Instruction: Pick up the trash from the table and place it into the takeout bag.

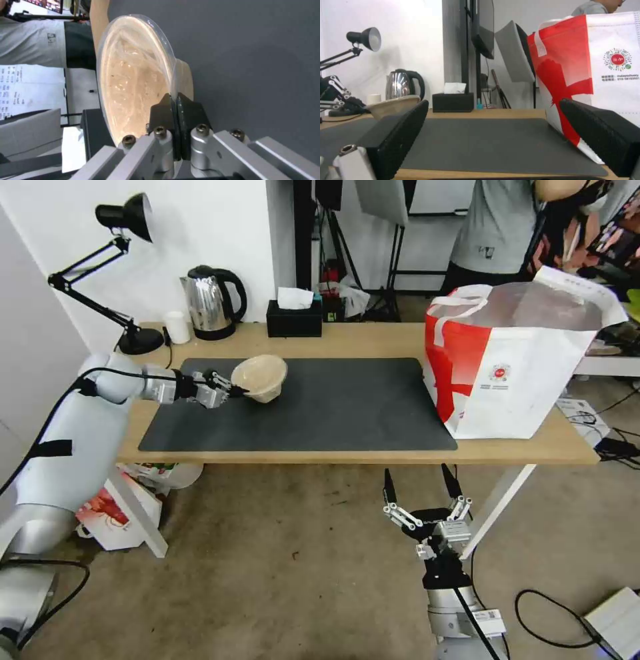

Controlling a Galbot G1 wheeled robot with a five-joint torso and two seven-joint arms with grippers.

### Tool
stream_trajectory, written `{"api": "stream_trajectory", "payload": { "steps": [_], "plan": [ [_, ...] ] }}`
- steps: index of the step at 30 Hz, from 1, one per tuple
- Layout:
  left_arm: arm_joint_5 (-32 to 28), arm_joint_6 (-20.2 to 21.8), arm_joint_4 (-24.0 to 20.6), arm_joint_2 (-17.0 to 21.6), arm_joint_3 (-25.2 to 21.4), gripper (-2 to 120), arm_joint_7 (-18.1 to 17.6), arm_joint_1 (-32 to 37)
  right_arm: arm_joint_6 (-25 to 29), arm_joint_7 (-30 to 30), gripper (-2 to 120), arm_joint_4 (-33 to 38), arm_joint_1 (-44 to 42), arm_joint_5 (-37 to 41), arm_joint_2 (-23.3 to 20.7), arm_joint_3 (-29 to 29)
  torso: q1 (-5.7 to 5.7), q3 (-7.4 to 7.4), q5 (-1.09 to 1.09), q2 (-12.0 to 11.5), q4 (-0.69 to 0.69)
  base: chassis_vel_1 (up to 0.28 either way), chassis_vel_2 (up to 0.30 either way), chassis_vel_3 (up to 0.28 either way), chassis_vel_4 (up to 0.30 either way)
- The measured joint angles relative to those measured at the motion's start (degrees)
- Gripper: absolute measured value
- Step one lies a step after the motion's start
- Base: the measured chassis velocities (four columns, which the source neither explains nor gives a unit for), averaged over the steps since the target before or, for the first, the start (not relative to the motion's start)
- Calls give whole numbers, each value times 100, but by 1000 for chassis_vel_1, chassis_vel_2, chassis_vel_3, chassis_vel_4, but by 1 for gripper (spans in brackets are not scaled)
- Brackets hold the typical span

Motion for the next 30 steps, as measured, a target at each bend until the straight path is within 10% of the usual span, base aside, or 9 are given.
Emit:
{"api": "stream_trajectory", "payload": {
  "steps": [30],
  "plan": [
    [-1807, 566, -861, 96, 698, 0, -445, -710, 0, 0, 100, 0, 0, 0, 0, 0, 0, 0, 2, 0, 0, 0, 0, 0, 0]
  ]
}}
